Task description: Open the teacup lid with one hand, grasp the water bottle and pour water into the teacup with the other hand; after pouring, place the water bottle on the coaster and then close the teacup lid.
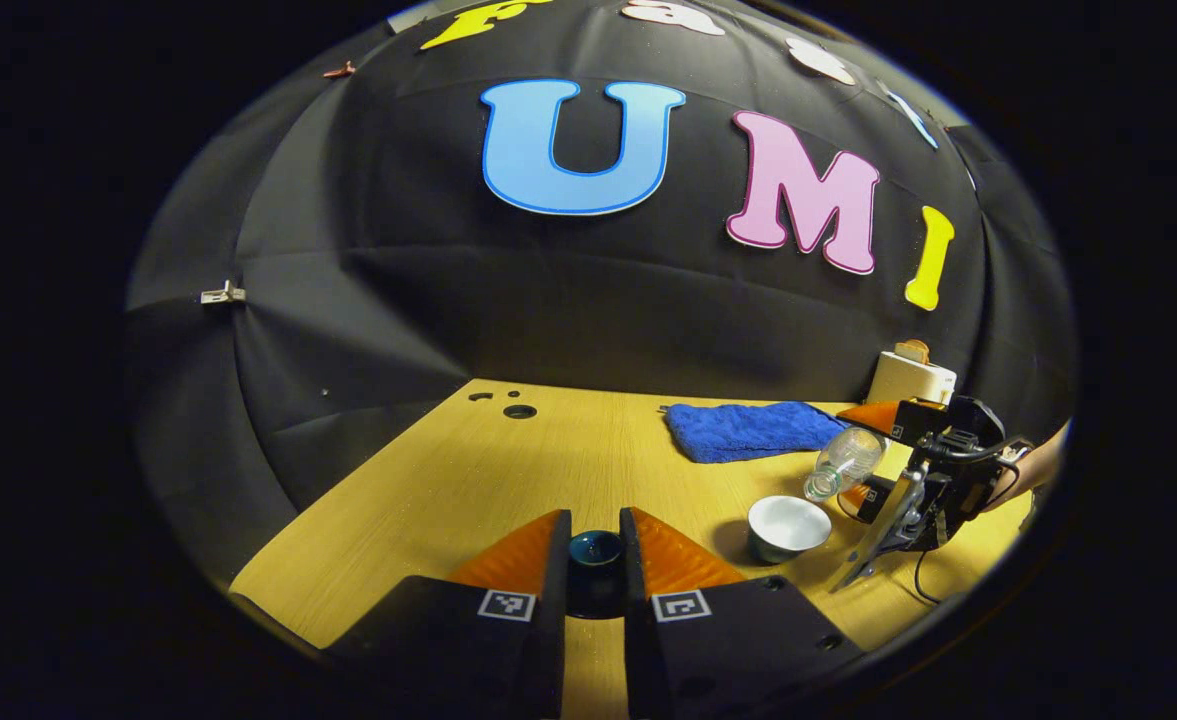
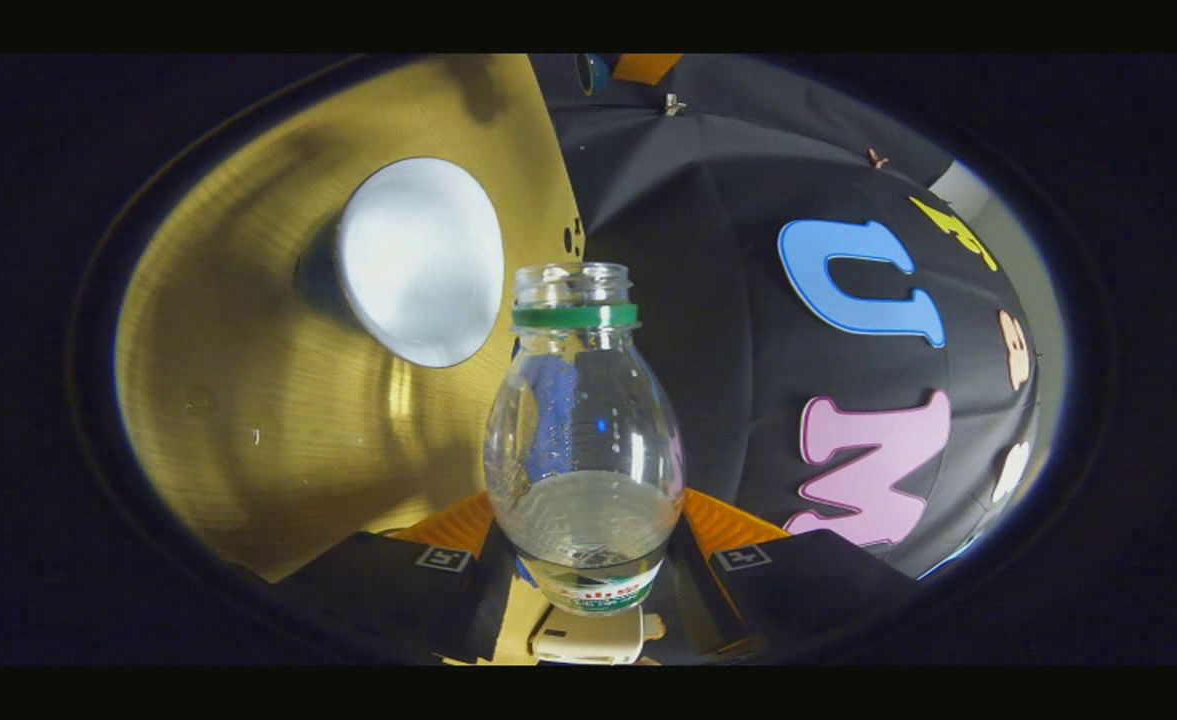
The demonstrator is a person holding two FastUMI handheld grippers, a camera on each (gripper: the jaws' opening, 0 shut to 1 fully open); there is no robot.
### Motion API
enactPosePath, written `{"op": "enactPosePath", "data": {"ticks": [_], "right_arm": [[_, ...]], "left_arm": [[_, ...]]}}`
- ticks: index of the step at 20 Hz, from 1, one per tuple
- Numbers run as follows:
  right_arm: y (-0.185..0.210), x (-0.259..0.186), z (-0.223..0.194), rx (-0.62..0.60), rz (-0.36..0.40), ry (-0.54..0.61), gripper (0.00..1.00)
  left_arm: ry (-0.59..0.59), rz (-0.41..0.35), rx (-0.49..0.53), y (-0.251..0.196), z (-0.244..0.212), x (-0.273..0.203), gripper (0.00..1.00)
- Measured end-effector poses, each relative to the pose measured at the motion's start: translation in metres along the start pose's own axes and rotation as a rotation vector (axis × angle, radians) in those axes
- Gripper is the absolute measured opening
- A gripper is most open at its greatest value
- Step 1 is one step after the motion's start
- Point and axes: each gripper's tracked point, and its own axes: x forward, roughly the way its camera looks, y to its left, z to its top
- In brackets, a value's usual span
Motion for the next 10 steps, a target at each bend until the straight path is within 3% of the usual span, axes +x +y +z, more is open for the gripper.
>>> {"op": "enactPosePath", "data": {"ticks": [4,6,7,8,10], "right_arm": [[-0.0002,0.0020,0.0017,-0.064,-0.015,-0.019,0.72],[-0.0036,0.0019,0.0049,-0.102,-0.029,-0.035,0.68],[-0.0035,0.0027,0.0038,-0.109,-0.031,-0.036,0.72],[-0.0035,0.0027,0.0024,-0.109,-0.031,-0.035,0.68],[-0.0032,0.0061,0.0031,-0.115,-0.029,-0.032,0.72]], "left_arm": [[0.002,0.002,0.006,0.0016,0.0007,-0.0006,0.28],[0.003,0.003,0.004,0.0023,-0.0007,-0.0020,0.24],[0.004,0.002,0.000,0.0015,-0.0009,-0.0021,0.28],[0.004,0.002,-0.004,0.0010,-0.0018,-0.0021,0.28],[0.007,0.003,-0.006,0.0011,-0.0027,-0.0031,0.24]]}}
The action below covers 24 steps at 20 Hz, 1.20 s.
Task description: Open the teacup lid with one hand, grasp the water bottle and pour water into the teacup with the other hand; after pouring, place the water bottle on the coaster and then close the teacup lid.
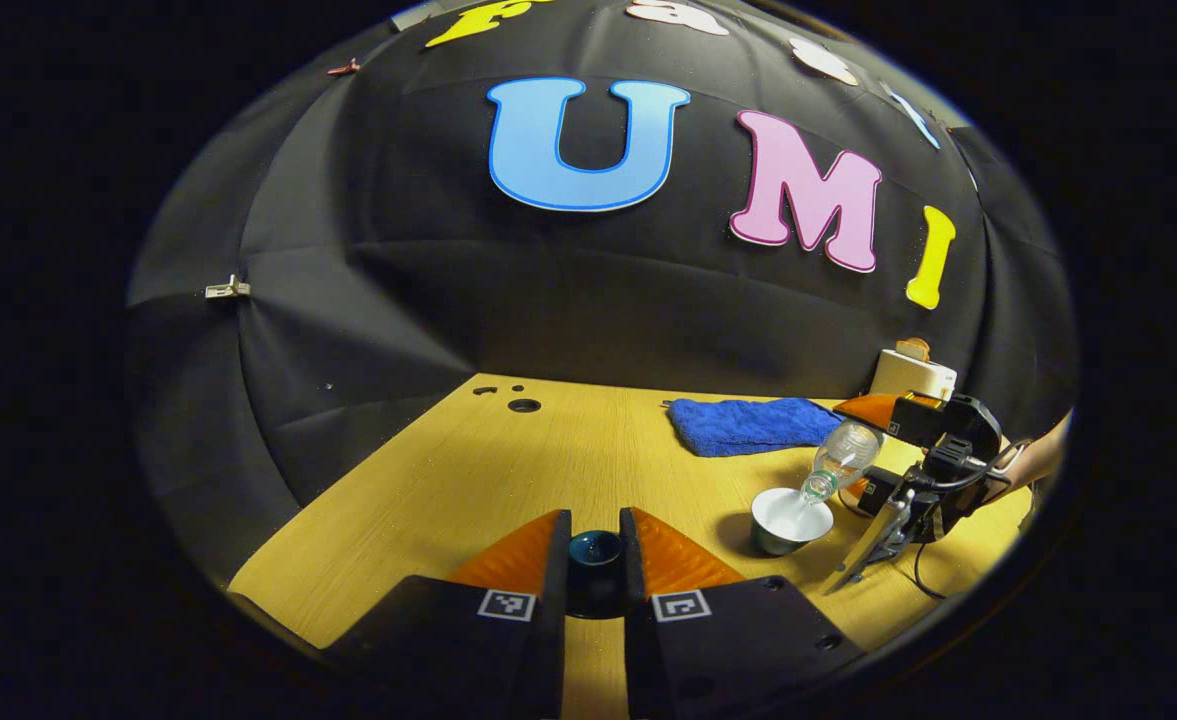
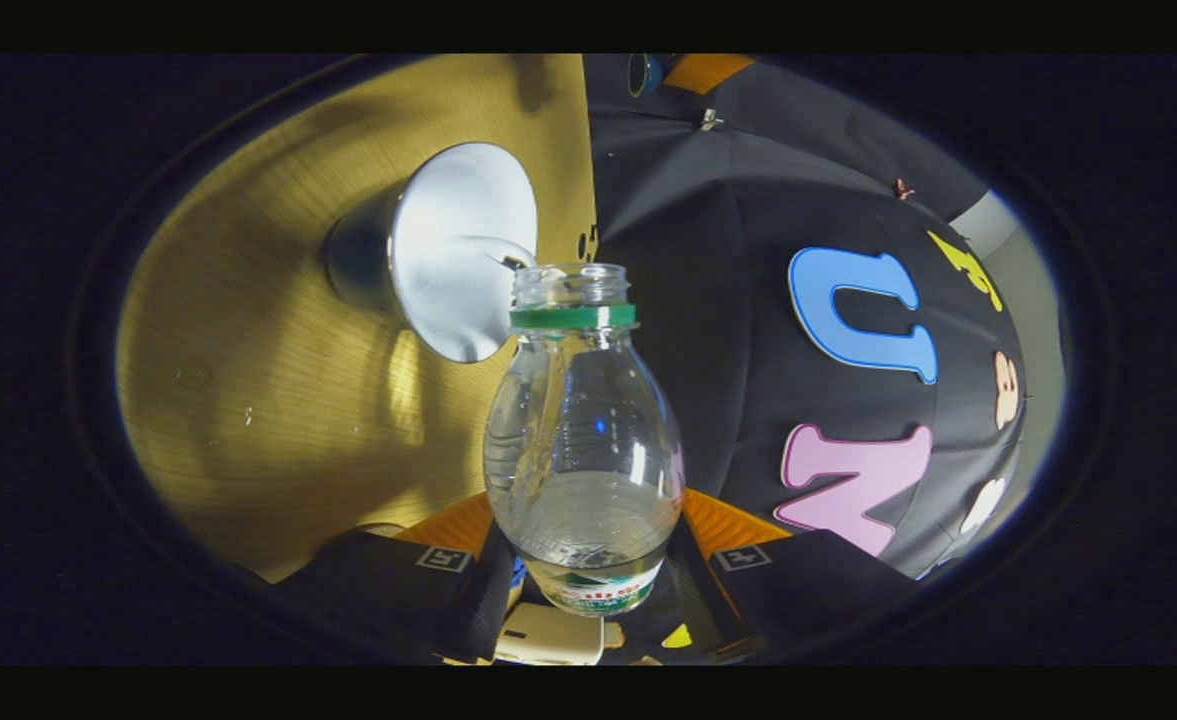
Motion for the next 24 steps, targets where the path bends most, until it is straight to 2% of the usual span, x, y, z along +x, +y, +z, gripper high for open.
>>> {"op": "enactPosePath", "data": {"ticks": [1,4,5,6,11,12,13,20,21,23,24], "right_arm": [[0.000,0.000,0.001,-0.006,0.003,-0.002,0.69],[-0.001,0.000,0.002,-0.044,-0.004,-0.017,0.72],[-0.001,-0.001,0.002,-0.057,-0.007,-0.024,0.68],[-0.002,-0.001,0.001,-0.069,-0.011,-0.026,0.72],[-0.006,0.001,0.001,-0.116,-0.029,-0.041,0.72],[-0.006,0.001,0.001,-0.124,-0.033,-0.046,0.72],[-0.008,0.003,0.001,-0.135,-0.038,-0.052,0.72],[-0.018,0.004,0.009,-0.222,-0.067,-0.101,0.72],[-0.020,0.004,0.009,-0.231,-0.072,-0.106,0.72],[-0.023,0.007,0.012,-0.259,-0.085,-0.123,0.72],[-0.024,0.007,0.013,-0.276,-0.091,-0.133,0.72]], "left_arm": [[0.000,0.000,0.000,0.000,0.001,0.000,0.28],[-0.002,-0.002,0.008,0.001,0.001,0.000,0.28],[-0.003,-0.002,0.011,0.002,0.001,0.000,0.28],[-0.004,-0.003,0.010,0.002,0.001,-0.001,0.28],[0.006,-0.014,0.004,-0.001,-0.002,-0.003,0.28],[0.006,-0.015,0.005,-0.001,-0.002,-0.003,0.31],[0.007,-0.015,0.004,-0.001,-0.002,-0.002,0.28],[0.002,-0.023,0.012,-0.002,-0.002,-0.002,0.28],[0.002,-0.025,0.014,-0.002,-0.002,-0.002,0.31],[-0.001,-0.028,0.014,-0.002,-0.002,-0.003,0.28],[-0.002,-0.028,0.013,-0.003,-0.002,-0.003,0.31]]}}
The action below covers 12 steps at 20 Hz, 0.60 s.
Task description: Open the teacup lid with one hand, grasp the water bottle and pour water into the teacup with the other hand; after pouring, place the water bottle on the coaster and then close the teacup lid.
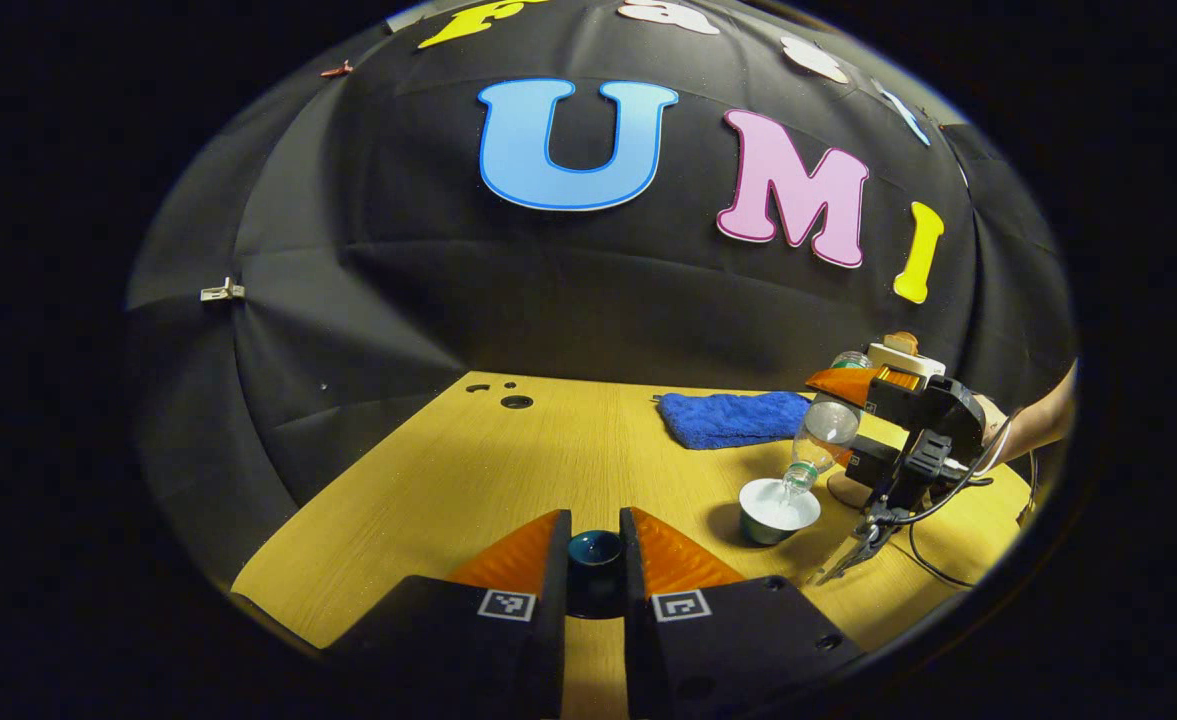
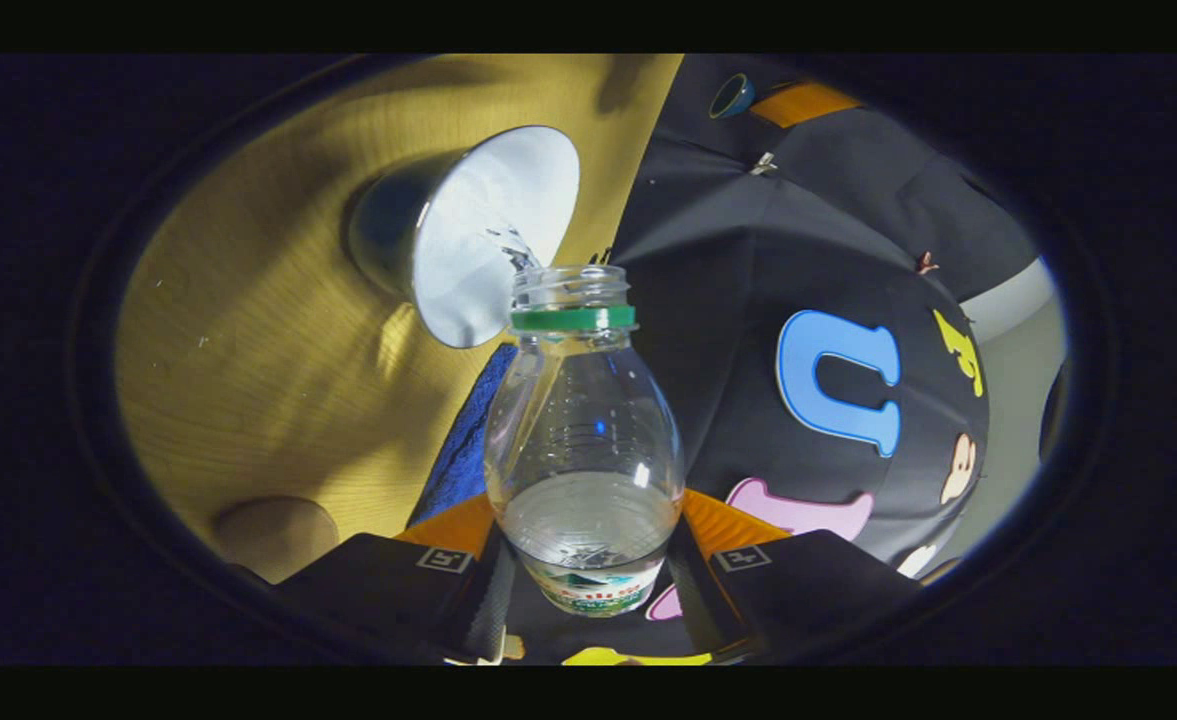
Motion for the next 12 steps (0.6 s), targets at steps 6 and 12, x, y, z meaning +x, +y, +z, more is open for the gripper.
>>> {"op": "enactPosePath", "data": {"ticks": [6,12], "right_arm": [[-0.0079,0.0023,0.0045,-0.077,-0.021,-0.057,0.72],[-0.0104,0.0051,0.0058,-0.144,-0.036,-0.107,0.72]], "left_arm": [[-0.010,0.001,-0.002,0.0000,0.0000,0.0001,0.28],[-0.012,0.008,0.008,0.0026,-0.0004,-0.0022,0.28]]}}
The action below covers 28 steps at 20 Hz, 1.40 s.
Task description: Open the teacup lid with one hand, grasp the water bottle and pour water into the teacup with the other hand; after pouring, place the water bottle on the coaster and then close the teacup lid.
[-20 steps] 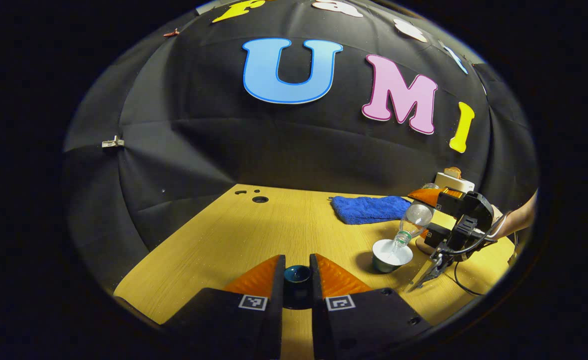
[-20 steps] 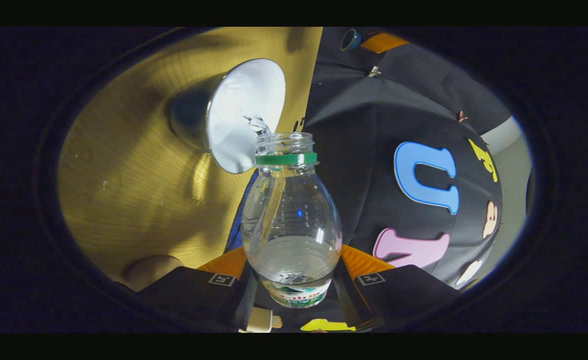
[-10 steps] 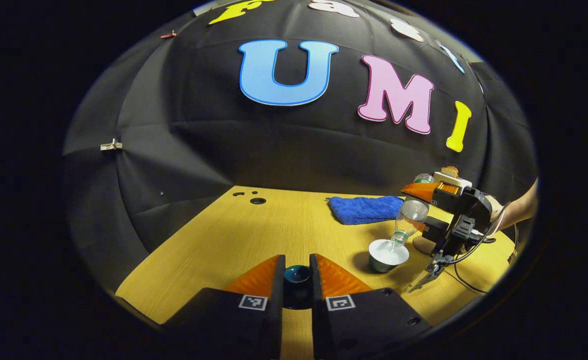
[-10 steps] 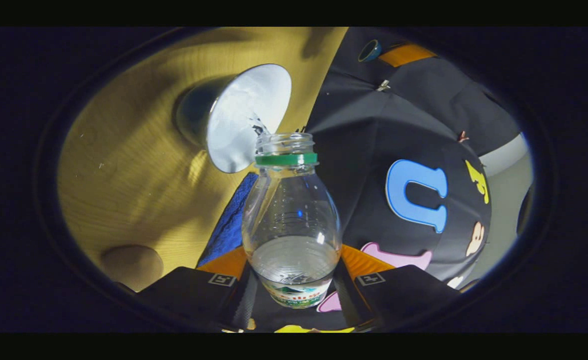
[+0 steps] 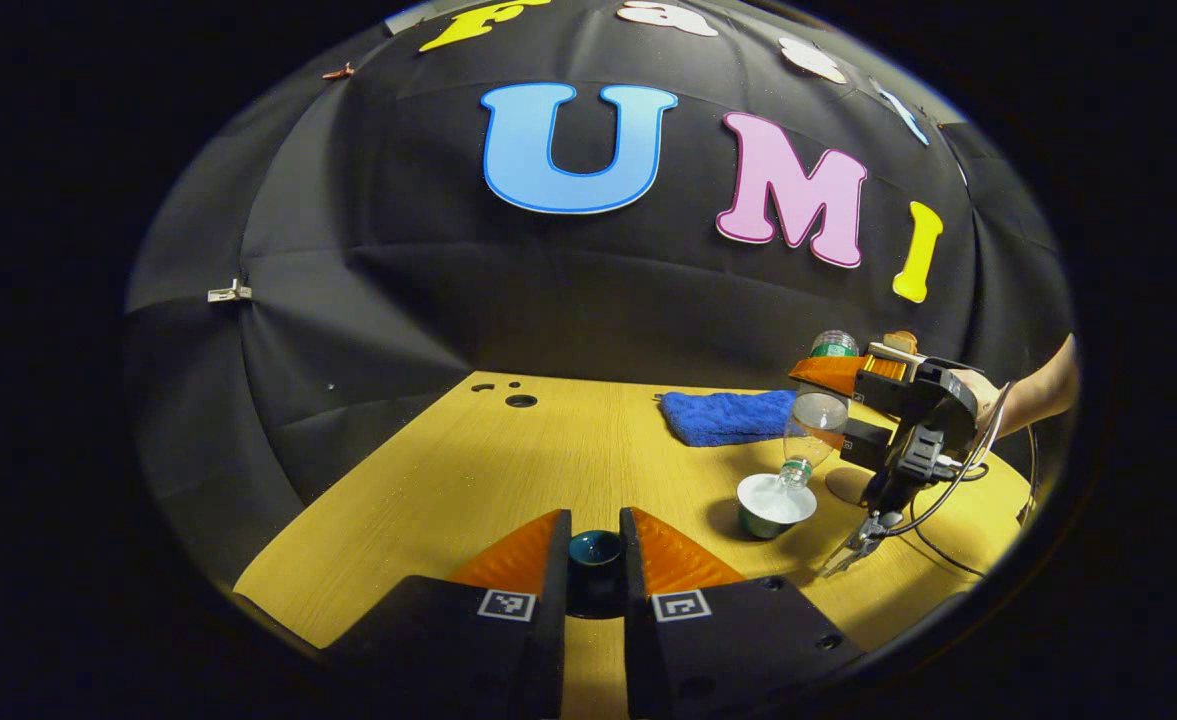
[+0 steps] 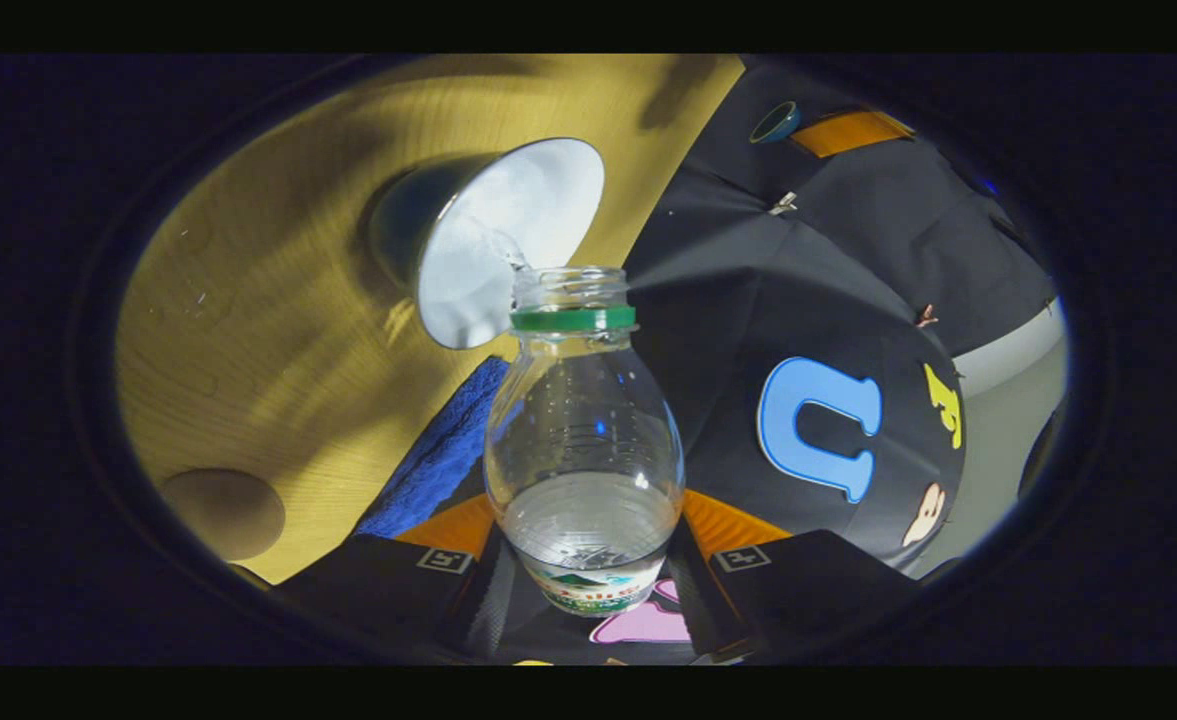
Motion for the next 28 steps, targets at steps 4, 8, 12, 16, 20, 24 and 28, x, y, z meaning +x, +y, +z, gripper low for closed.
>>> {"op": "enactPosePath", "data": {"ticks": [4,8,12,16,20,24,28], "right_arm": [[-0.003,0.000,-0.001,-0.015,0.002,-0.019,0.72],[-0.003,0.002,-0.004,-0.019,0.005,-0.015,0.72],[-0.003,0.002,-0.005,-0.012,0.008,0.003,0.72],[0.000,0.000,-0.008,0.029,0.026,0.028,0.72],[0.004,-0.012,-0.017,0.183,0.071,0.095,0.72],[0.004,-0.027,-0.039,0.445,0.140,0.216,0.72],[0.006,-0.046,-0.067,0.801,0.213,0.382,0.72]], "left_arm": [[-0.002,0.000,0.006,0.001,0.000,-0.001,0.28],[-0.005,-0.004,0.007,-0.001,0.000,-0.001,0.28],[-0.009,-0.002,0.002,-0.002,0.001,-0.001,0.28],[-0.017,0.005,-0.004,-0.003,0.002,-0.002,0.28],[-0.025,0.024,-0.007,-0.002,0.003,-0.002,0.28],[-0.033,0.050,-0.007,-0.001,0.007,-0.003,0.28],[-0.041,0.053,-0.019,-0.007,0.012,-0.006,0.28]]}}
